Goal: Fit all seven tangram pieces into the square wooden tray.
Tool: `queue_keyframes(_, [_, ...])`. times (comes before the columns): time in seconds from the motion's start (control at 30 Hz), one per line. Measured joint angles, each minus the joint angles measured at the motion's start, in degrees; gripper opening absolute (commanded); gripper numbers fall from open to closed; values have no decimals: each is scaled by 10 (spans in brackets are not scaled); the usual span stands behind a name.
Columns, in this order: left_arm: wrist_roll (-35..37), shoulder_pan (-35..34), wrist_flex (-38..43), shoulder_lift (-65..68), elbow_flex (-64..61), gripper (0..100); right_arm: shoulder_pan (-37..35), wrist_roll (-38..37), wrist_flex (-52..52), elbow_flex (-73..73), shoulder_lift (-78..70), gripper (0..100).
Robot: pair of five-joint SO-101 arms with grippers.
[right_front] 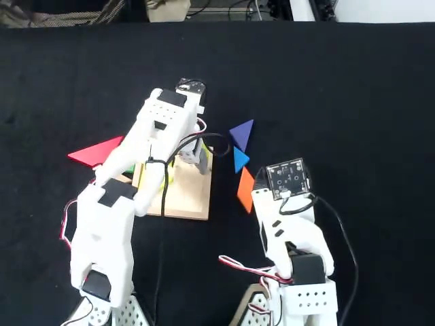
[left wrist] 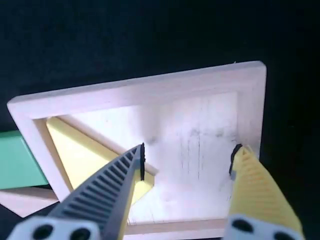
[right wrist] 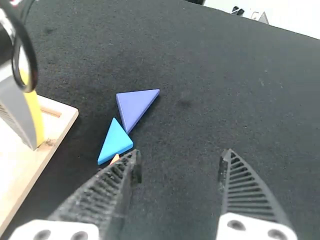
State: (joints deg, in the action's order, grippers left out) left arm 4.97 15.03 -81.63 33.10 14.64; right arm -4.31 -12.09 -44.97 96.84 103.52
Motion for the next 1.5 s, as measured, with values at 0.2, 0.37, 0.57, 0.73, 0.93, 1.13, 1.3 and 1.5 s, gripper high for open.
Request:
queue_keyframes(0.2, [0,-8,-10,5,2,285,0,0,0,0,0,262])
queue_keyframes(0.37, [0,-3,-5,33,4,285,0,0,0,0,0,262])
queue_keyframes(0.57, [69,30,-4,55,47,285,0,0,0,0,0,262])
queue_keyframes(0.73, [111,33,12,94,105,285,0,0,0,0,0,262])
queue_keyframes(0.93, [131,25,-11,138,177,287,0,0,0,0,0,262])
queue_keyframes(1.13, [129,25,-98,156,278,286,0,0,0,0,0,262])
queue_keyframes(1.3, [88,32,-148,156,318,279,0,0,0,0,0,262])
queue_keyframes(1.5, [119,50,-183,156,341,42,0,0,0,0,0,262])
